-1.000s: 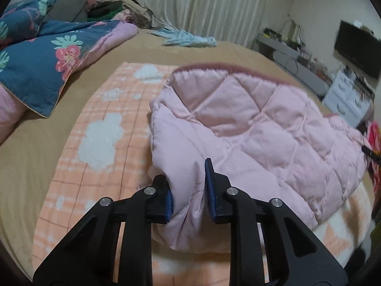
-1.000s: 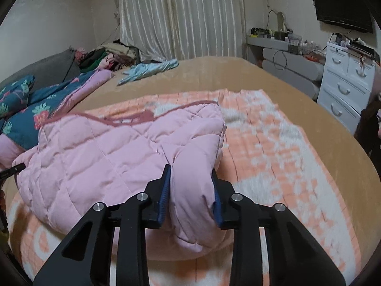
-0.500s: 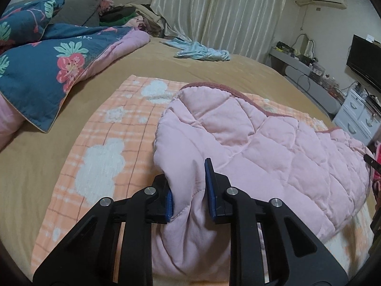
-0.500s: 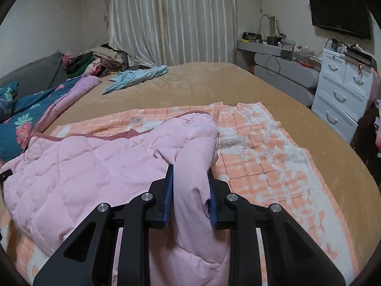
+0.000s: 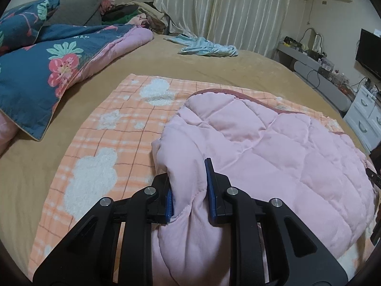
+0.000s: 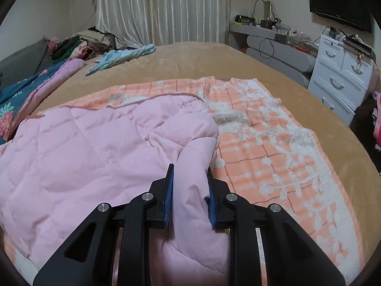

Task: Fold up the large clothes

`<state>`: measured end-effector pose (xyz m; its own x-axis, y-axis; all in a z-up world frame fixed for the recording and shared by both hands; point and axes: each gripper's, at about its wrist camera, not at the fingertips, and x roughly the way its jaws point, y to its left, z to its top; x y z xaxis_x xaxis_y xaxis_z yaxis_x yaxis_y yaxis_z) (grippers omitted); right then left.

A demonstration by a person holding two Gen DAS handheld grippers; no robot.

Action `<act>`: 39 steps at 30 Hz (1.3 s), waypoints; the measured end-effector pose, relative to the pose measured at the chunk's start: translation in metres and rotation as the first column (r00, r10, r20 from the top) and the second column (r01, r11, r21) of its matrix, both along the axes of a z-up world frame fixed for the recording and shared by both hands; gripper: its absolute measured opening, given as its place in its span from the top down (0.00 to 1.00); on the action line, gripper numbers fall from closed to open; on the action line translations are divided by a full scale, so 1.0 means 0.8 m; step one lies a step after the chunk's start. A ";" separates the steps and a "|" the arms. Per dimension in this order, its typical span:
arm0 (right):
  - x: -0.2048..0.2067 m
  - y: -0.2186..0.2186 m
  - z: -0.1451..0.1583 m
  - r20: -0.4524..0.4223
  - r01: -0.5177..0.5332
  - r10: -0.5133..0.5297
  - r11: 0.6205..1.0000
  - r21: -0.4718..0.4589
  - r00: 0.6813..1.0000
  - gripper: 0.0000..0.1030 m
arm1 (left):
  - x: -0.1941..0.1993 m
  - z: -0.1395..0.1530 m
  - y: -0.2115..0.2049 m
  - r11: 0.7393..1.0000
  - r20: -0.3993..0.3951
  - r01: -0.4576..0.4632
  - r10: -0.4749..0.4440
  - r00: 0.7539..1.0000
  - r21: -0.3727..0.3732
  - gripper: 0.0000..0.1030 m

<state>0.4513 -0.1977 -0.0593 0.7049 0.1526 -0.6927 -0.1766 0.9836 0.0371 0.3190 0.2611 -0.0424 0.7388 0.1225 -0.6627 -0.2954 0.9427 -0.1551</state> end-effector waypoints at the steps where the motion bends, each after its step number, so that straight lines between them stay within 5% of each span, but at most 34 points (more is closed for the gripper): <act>1: 0.001 0.000 -0.002 -0.006 0.000 0.000 1.000 -0.001 1.000 0.78 | 0.002 -0.002 0.001 1.000 -0.001 -0.003 0.003 1.000 -0.004 0.86; 25: 0.003 -0.008 -0.034 -0.106 0.011 -0.010 1.000 0.012 0.994 0.67 | 0.029 -0.028 0.010 1.000 -0.056 -0.009 0.008 0.998 -0.028 0.83; 28: -0.003 -0.012 -0.030 -0.112 0.026 -0.025 1.000 0.010 0.993 0.57 | 0.027 -0.027 0.010 1.000 -0.063 -0.010 0.009 0.998 -0.022 0.81; 30: -0.009 -0.017 -0.026 -0.115 0.053 -0.052 0.999 0.003 0.992 0.39 | 0.025 -0.024 0.009 1.000 -0.072 -0.014 0.013 0.997 -0.019 0.79; 35: -0.029 -0.032 -0.015 -0.121 0.049 -0.041 0.997 0.063 0.992 0.18 | 0.014 -0.009 0.008 1.000 -0.083 -0.014 0.013 0.996 -0.013 0.52; 39: -0.049 -0.030 -0.003 -0.108 0.019 -0.011 0.997 0.070 0.994 0.12 | 0.002 0.008 0.003 1.000 -0.068 -0.019 0.019 0.998 -0.011 0.35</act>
<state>0.4120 -0.2220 -0.0616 0.6296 0.1940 -0.7523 -0.1528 0.9803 0.1249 0.3208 0.2632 -0.0358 0.6898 0.1285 -0.7125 -0.3235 0.9351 -0.1446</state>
